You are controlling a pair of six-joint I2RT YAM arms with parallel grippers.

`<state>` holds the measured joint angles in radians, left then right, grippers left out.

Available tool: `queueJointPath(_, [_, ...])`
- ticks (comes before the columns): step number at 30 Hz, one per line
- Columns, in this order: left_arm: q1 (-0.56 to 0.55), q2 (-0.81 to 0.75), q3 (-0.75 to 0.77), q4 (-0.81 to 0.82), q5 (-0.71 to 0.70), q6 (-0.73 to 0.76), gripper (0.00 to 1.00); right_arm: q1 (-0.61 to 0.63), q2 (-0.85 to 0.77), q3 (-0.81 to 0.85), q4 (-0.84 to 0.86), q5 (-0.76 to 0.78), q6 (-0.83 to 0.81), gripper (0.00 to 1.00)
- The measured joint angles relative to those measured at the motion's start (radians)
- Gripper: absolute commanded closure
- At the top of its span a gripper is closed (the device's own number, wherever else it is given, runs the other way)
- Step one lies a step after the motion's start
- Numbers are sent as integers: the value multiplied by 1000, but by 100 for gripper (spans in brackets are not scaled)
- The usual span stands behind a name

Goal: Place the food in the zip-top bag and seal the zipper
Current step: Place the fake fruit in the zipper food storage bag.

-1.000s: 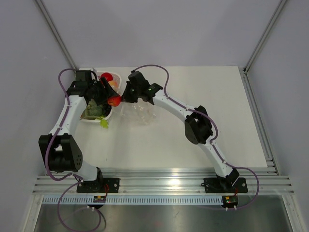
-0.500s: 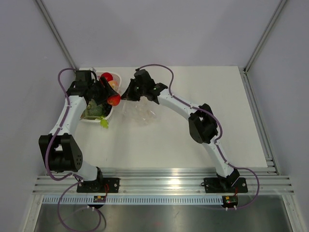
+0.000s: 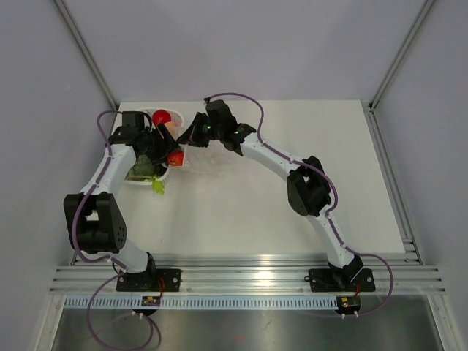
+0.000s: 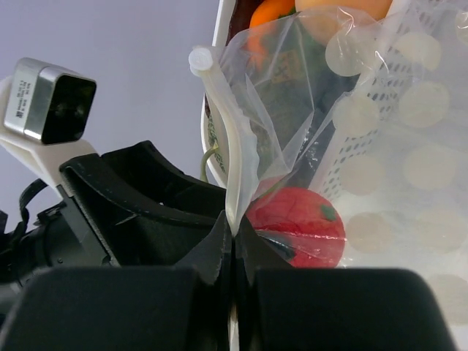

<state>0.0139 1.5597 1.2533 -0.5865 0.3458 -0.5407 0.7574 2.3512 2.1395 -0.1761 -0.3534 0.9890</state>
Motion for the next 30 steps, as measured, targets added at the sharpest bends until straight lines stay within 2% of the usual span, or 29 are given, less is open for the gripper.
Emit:
queueJointPath(4, [-1,14,-4,6,3,-6,59,0,0,16,3,-4,3,100])
queueJointPath(7, [-1,24,-5,12,4,-6,41,2,-1,32,6,-8,3,100])
queueJointPath(8, [-1,24,-5,12,4,-6,28,3,-2,32,7,-8,3,100])
queueJointPath(12, [3,24,-5,-5,-9,11,17,5,-9,23,6,-5,3,100])
queueJointPath(14, [3,20,3,-25,-13,27,17,5,-21,8,4,-3,2,100])
queueJointPath(21, [3,-68,66,-78,13,93,23,2,-69,-29,-11,21,3,100])
queueJointPath(24, [-3,-130,82,-77,43,108,32,0,-69,-40,-19,31,3,100])
queueJointPath(25, [-5,-145,84,-76,51,111,40,0,-69,-45,-27,32,3,100])
queueJointPath(28, [-6,-193,76,-57,77,111,56,0,-69,-58,-35,38,3,100])
queueJointPath(30, [-6,-222,44,-14,86,102,60,0,-69,-65,-39,41,3,100])
